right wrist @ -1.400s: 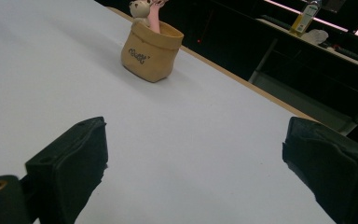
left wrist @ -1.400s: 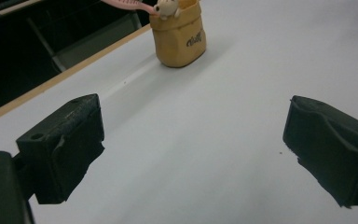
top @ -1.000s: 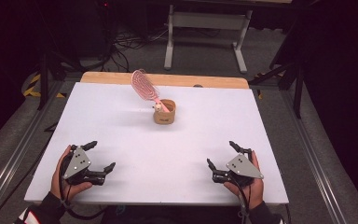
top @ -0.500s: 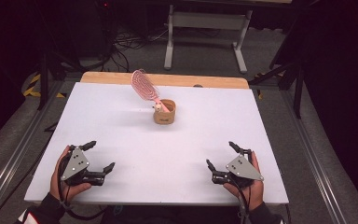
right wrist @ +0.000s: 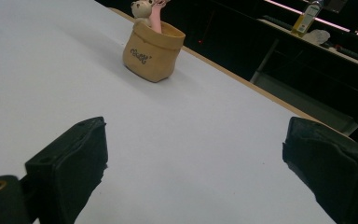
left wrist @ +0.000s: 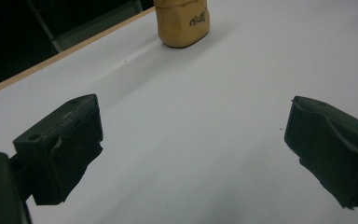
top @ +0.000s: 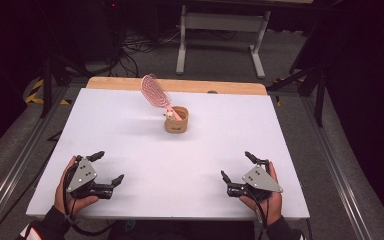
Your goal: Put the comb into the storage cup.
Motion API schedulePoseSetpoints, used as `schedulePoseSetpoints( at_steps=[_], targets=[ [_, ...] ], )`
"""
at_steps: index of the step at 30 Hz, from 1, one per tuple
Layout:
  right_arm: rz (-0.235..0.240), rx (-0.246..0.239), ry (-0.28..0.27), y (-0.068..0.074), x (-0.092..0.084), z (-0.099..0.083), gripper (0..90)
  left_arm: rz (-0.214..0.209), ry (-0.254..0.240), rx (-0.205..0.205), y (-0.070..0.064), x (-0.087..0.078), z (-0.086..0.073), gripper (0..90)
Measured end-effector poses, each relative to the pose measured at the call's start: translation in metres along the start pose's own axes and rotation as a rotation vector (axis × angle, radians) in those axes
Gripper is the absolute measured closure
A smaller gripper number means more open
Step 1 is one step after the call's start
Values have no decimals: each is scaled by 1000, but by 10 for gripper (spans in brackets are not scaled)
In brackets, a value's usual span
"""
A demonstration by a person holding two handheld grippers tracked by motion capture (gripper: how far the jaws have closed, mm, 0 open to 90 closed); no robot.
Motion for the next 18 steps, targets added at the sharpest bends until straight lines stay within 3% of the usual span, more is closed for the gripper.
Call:
schedulePoseSetpoints(
  at_steps=[18],
  targets=[
    [-14, -14, 19, -3, 0, -4, 74, 0, -11, -13, 4, 1, 1, 53]
  ],
)
Point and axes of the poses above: each handheld gripper's, and its own axes: x roughly forward along the jaws, z roughly out of its top, y roughly to its left, the point moved 7 cm from there along x, roughly forward along the jaws, and after that the axes turned 1 degree about z, right-handed, at the moved point
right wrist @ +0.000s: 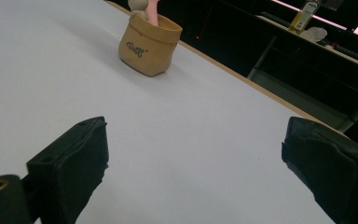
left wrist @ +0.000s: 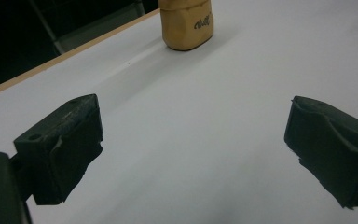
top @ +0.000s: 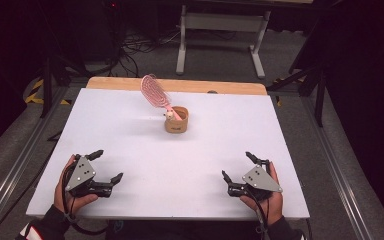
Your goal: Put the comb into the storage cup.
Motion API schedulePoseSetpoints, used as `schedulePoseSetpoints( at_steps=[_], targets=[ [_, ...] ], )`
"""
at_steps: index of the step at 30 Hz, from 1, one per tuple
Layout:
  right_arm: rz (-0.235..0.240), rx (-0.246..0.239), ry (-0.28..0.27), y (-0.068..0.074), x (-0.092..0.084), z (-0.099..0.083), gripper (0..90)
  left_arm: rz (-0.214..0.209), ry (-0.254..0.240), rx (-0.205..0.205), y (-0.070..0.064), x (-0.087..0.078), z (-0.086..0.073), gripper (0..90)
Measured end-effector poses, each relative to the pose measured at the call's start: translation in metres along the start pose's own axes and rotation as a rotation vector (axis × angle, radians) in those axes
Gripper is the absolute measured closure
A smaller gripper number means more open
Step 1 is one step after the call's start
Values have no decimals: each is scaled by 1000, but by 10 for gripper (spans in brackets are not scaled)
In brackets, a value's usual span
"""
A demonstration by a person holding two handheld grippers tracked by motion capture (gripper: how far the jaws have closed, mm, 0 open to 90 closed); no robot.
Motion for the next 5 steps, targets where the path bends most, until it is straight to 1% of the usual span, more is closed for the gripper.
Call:
schedulePoseSetpoints(
  at_steps=[3, 5],
  targets=[
    [5, 8, 3, -1, 1, 0, 68, -4, 9, -3, 0, 1, -1, 56],
    [9, 22, 5, -2, 2, -1, 68, -3, 11, -1, -1, 2, -1, 55]
  ],
)
Point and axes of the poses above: each handheld gripper's, and its own axes: x roughly forward along the jaws, z roughly out of its top, y roughly to its left, the point moved 7 cm from there along x, roughly forward along the jaws, and after that the axes turned 1 degree about z, right-handed, at the moved point
